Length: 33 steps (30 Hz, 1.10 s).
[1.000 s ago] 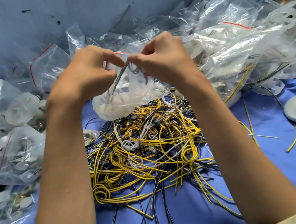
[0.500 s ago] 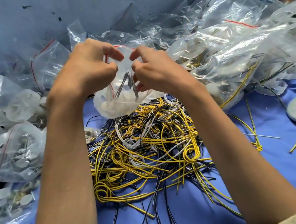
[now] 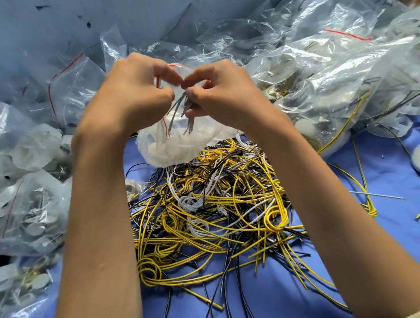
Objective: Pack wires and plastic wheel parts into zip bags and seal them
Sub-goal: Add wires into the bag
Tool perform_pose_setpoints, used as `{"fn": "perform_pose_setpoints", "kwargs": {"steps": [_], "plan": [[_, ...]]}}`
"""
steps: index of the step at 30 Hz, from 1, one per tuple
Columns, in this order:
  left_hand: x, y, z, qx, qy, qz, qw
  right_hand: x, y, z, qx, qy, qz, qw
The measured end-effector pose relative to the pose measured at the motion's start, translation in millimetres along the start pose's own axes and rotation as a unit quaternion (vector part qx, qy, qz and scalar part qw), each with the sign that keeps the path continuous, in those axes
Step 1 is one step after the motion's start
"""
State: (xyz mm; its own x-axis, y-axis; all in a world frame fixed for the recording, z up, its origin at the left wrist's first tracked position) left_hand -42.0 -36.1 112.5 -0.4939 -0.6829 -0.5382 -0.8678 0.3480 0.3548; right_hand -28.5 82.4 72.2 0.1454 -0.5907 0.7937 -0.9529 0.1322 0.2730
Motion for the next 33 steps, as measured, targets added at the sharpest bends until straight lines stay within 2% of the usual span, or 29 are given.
{"fn": "perform_pose_setpoints", "kwargs": {"steps": [1, 3, 5, 7, 11, 13, 16, 18, 25, 30, 33], "plan": [[0, 0, 0, -0.001, 0.0, 0.001, 1.0, 1, 0, 4, 0.019, -0.012, -0.007, 1.0], [0, 0, -1, -0.005, 0.003, -0.002, 1.0, 2, -3, 19, 0.11, -0.123, -0.033, 0.986], [1, -1, -1, -0.006, 0.009, -0.007, 1.0, -1, -9, 31, 0.191, -0.274, -0.06, 0.941], [0, -2, -2, -0.002, 0.005, -0.008, 1.0, -2, -11, 32, 0.185, -0.342, -0.063, 0.919], [0, -3, -3, -0.013, -0.006, -0.008, 1.0, 1, -8, 13, 0.071, -0.306, -0.035, 0.949], [0, -4, -3, -0.011, -0.002, -0.008, 1.0, 2, -8, 9, 0.083, -0.302, -0.038, 0.949], [0, -4, -4, -0.002, 0.0, -0.009, 1.0, -1, -15, 11, 0.174, -0.319, -0.042, 0.931], [0, -4, -4, -0.002, 0.003, -0.008, 1.0, -4, -17, 10, 0.198, -0.33, -0.042, 0.922], [7, -4, -4, -0.001, -0.004, -0.027, 1.0, -15, -14, -1, 0.165, -0.321, -0.013, 0.932], [3, -7, -4, 0.0, -0.002, -0.01, 1.0, -17, -5, -13, 0.039, -0.361, -0.006, 0.932], [6, -6, -5, -0.008, 0.006, -0.016, 1.0, -15, -5, -15, 0.052, -0.313, -0.028, 0.948]]}}
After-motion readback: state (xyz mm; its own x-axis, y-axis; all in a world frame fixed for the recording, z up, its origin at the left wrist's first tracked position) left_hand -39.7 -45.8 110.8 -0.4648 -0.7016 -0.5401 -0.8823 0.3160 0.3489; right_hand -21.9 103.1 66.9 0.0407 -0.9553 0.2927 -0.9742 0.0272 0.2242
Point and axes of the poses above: each hand's wrist, its own y-axis towards the middle knuckle, its own z-axis out of the palm, x = y × z, the point moved 7 cm from there along y, towards the middle knuckle, and after that the axes turned 7 degrees about -y, right-handed, at the moved point
